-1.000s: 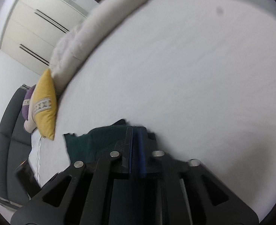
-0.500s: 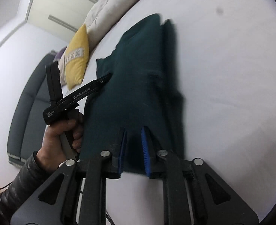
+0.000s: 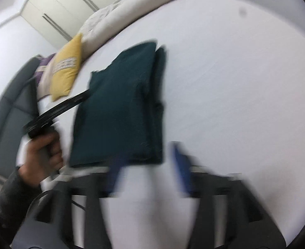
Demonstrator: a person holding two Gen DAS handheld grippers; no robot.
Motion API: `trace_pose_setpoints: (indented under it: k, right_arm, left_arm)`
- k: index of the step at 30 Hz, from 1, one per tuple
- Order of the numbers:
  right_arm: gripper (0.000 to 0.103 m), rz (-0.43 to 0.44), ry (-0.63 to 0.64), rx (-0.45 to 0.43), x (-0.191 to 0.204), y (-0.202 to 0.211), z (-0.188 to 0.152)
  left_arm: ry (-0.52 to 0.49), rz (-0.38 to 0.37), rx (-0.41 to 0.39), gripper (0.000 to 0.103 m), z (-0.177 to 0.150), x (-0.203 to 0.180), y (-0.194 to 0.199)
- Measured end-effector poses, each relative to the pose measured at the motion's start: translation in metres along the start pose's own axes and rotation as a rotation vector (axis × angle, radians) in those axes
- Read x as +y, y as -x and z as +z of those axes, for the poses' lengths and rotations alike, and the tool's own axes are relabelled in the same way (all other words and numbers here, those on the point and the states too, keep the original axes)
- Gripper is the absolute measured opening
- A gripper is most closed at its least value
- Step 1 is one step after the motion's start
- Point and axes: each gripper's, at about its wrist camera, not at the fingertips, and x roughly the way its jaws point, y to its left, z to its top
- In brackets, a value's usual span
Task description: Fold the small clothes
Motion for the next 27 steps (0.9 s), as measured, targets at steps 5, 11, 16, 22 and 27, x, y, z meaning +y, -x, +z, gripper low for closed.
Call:
trace_pose_setpoints:
  k: [5,11,16,22,27]
  right_arm:
    - [0.074,0.058,-0.036,-0.062,0.005,0.007,0.033]
    - [0.072,0.12,-0.091,0.044,0.011,-0.052,0.083]
    - [0.052,0.113,-0.159,0.137,0.006,-0.11,0.097]
    - [0.037,0.09,-0.093,0.158,0.016,-0.133,0.105]
    - [0.028,-0.033,0.003,0.141,0.042,-0.131,0.104]
  left_arm:
    - [0.169,-0.046,0.053,0.083,-0.014,0.038,0.01]
    - [0.242,-0.135,0.158,0.083,-0.017,0.042,-0.017]
    - [0.237,-0.158,0.208,0.085,-0.019,0.036,-0.04]
    - [0.204,-0.168,0.245,0.063,-0.012,0.027,-0.054]
    - [0.16,-0.121,0.257,0.053,-0.008,0.018,-0.048]
